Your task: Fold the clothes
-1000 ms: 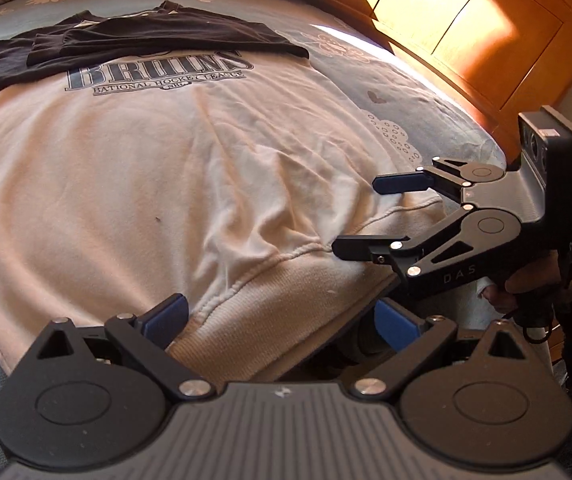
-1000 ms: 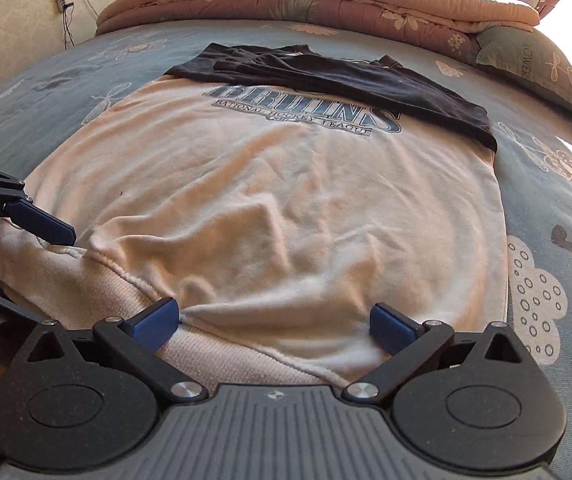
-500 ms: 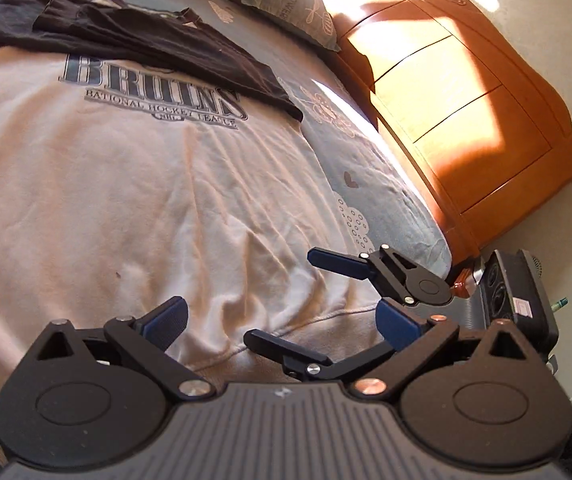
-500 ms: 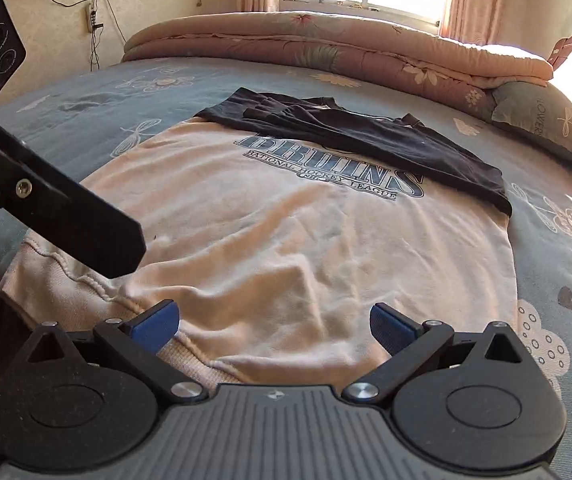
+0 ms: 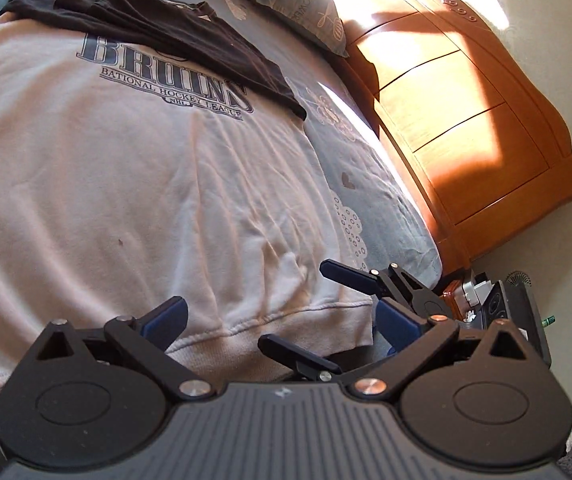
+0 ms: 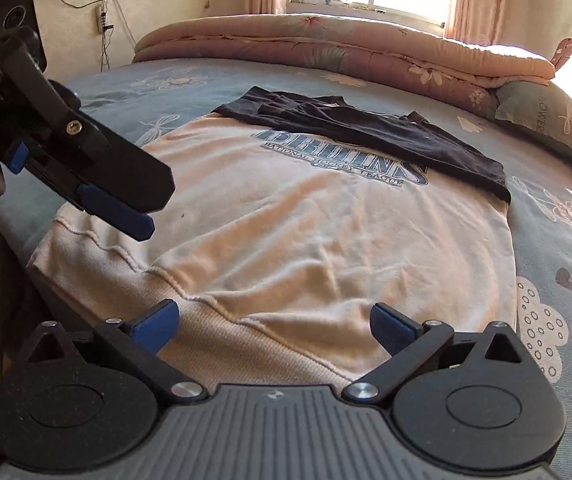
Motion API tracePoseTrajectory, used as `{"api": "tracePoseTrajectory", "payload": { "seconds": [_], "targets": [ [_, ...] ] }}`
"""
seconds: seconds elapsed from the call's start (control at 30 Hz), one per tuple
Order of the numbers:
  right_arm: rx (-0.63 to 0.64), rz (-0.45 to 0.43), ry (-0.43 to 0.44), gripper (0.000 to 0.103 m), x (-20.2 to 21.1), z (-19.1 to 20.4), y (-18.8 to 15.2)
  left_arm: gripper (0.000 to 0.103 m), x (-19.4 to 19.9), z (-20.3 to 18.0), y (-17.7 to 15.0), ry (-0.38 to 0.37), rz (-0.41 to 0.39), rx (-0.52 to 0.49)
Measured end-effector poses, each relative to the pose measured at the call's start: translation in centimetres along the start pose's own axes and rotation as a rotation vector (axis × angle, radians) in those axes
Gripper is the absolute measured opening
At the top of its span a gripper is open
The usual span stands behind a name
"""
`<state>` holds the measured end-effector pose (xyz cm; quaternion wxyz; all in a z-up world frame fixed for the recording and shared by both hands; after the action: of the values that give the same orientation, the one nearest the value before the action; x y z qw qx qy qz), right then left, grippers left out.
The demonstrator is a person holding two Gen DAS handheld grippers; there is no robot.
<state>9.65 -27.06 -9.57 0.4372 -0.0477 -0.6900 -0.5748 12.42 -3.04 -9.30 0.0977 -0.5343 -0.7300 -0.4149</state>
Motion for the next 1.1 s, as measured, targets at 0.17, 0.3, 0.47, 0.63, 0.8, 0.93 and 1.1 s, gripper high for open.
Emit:
{"api": "tracePoseTrajectory", "payload": {
  "seconds": [0.17,0.3,0.47,0.63,0.8,0.93,1.1],
  "targets": [
    [-0.029,0.044,0.002,0.103,-0.2,-0.9,-2.2,0.100,0.4,0.2,-2.8,-0.011,0.009,0.038],
    [0.003,0.054,-0.006,0.103,0.7,-0.8,-1.9,0.100,1.2,0.0,-1.6,-0.005,-0.002,0.034],
    [-0.028,0.022,-0.011,0.103,0.0,-0.4,-0.7,0.100,0.2,0.7,-1.5,0.003,0.001,0.069],
    [-0.018,0.043,-0.001,0.103,0.3,-0.1,-2.6,0.100,0.7,1.4,-3.5,-0.039,-0.009,0.112],
    [0.000,0.070,0.000,0.103,0.3,-0.1,-2.2,0.100,0.8,0.8,-3.0,-0.019,0.058,0.081],
    [0.023,0.081,0.001,0.103,0.6,0.1,-2.2,0.100,0.8,-0.7,-3.3,0.043,0.117,-0.039],
    [0.143,0.072,-0.013,0.103,2.1,0.3,-1.8,0.100,2.0,-3.7,-2.9,0.228,0.105,-0.393]
  ]
}}
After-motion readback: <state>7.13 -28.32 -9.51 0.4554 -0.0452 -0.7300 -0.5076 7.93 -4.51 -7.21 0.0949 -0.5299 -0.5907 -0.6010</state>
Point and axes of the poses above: each gripper's, at about its wrist camera, not at the fingertips, and x roughly against the way its jaws point, z to its left, y to its top, the point moved 2 cm from there along -x, roughly the way its jaws point, and after that the axes turned 6 degrees about -x, right-handed, at the moved point
